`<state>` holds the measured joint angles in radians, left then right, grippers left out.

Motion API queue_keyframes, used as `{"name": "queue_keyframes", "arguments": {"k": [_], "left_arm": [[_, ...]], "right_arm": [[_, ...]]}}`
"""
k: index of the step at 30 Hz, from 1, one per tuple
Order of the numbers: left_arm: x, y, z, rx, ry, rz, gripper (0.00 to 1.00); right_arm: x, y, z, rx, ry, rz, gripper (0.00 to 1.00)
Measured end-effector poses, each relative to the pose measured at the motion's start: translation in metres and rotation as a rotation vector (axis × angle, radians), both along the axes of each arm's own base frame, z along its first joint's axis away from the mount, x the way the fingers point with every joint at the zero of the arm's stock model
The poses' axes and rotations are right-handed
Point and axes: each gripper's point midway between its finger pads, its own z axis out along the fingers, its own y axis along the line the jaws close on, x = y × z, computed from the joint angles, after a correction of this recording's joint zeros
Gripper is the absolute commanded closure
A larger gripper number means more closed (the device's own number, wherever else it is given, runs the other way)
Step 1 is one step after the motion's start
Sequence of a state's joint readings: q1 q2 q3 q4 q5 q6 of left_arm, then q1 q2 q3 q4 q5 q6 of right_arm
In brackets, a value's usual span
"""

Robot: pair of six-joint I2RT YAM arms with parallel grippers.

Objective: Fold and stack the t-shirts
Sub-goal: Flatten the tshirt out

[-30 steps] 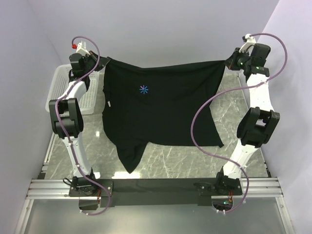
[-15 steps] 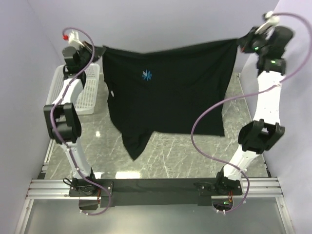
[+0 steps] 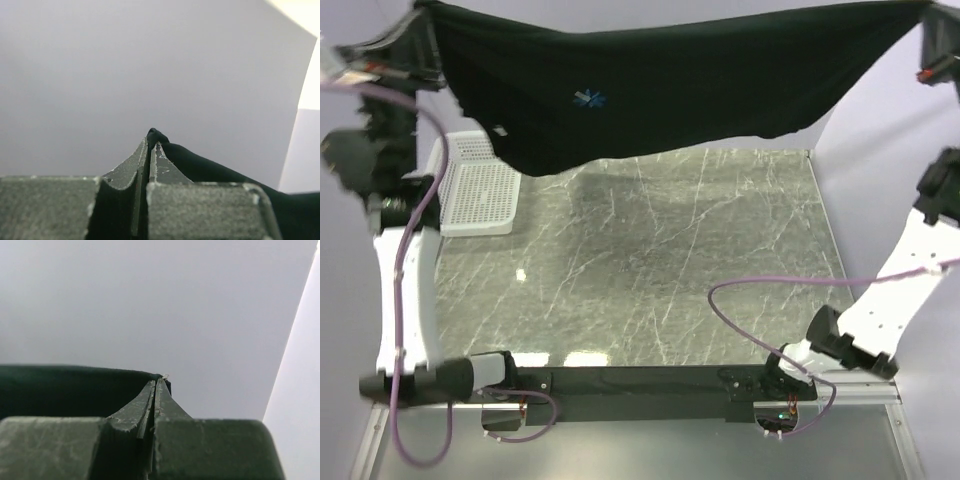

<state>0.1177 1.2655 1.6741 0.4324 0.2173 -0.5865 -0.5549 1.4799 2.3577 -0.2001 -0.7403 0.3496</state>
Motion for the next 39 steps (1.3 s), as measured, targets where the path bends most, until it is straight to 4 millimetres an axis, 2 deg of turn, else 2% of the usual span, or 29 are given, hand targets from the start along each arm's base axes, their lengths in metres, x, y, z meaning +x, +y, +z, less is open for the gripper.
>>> {"name": "queue_keyframes", "arguments": {"k": [2, 4, 8, 14, 17, 19, 20, 23, 26, 28, 30, 31, 32, 34, 35, 36, 39], "left_arm": [[-0.028, 0.002, 0.017, 0.007, -0.056, 0.036, 0.99], [-0.050, 0.000, 0.030, 0.020, -0.098, 0.051, 0.99], [-0.066, -0.002, 0.033, 0.026, -0.106, 0.056, 0.99], [-0.052, 0.003, 0.011, 0.026, -0.010, 0.082, 0.99], [-0.039, 0.005, -0.004, 0.025, 0.043, 0.089, 0.99], [-0.024, 0.006, -0.021, 0.025, 0.091, 0.081, 0.99], [-0.013, 0.005, -0.034, 0.022, 0.123, 0.069, 0.99], [0.026, 0.003, -0.085, 0.013, 0.242, 0.020, 0.99], [0.076, 0.001, -0.152, -0.006, 0.396, -0.034, 0.99], [0.119, -0.004, -0.217, -0.029, 0.541, -0.071, 0.99], [0.154, -0.015, -0.280, -0.038, 0.679, -0.102, 0.99], [0.174, -0.024, -0.316, -0.042, 0.755, -0.119, 0.99], [0.186, -0.033, -0.342, -0.039, 0.806, -0.137, 0.99], [0.212, -0.054, -0.410, -0.036, 0.935, -0.167, 0.99], [0.220, -0.062, -0.433, -0.033, 0.976, -0.176, 0.99], [0.231, -0.070, -0.462, -0.031, 1.028, -0.181, 0.99], [0.254, -0.088, -0.523, -0.026, 1.125, -0.182, 0.99]], "right_arm": [[-0.029, 0.011, 0.017, -0.020, -0.061, 0.007, 1.00], [-0.050, 0.023, 0.025, -0.037, -0.098, 0.021, 1.00], [-0.089, 0.046, 0.033, -0.063, -0.151, 0.041, 1.00], [-0.119, 0.064, 0.046, -0.096, -0.220, 0.021, 1.00], [-0.111, 0.055, 0.035, -0.083, -0.202, 0.003, 1.00], [-0.091, 0.041, 0.015, -0.059, -0.156, -0.003, 1.00], [-0.077, 0.032, -0.002, -0.042, -0.115, -0.006, 1.00], [-0.020, 0.009, -0.078, 0.029, 0.057, -0.006, 1.00], [0.038, -0.011, -0.190, 0.090, 0.276, -0.027, 1.00], [0.076, -0.027, -0.282, 0.140, 0.457, -0.060, 1.00], [0.099, -0.039, -0.360, 0.178, 0.612, -0.097, 1.00], [0.106, -0.042, -0.387, 0.186, 0.664, -0.110, 1.00], [0.114, -0.046, -0.415, 0.187, 0.713, -0.127, 1.00], [0.127, -0.051, -0.453, 0.169, 0.771, -0.156, 1.00], [0.133, -0.052, -0.465, 0.152, 0.780, -0.167, 1.00], [0.139, -0.053, -0.471, 0.137, 0.779, -0.174, 1.00], [0.161, -0.058, -0.488, 0.086, 0.763, -0.209, 1.00]]}}
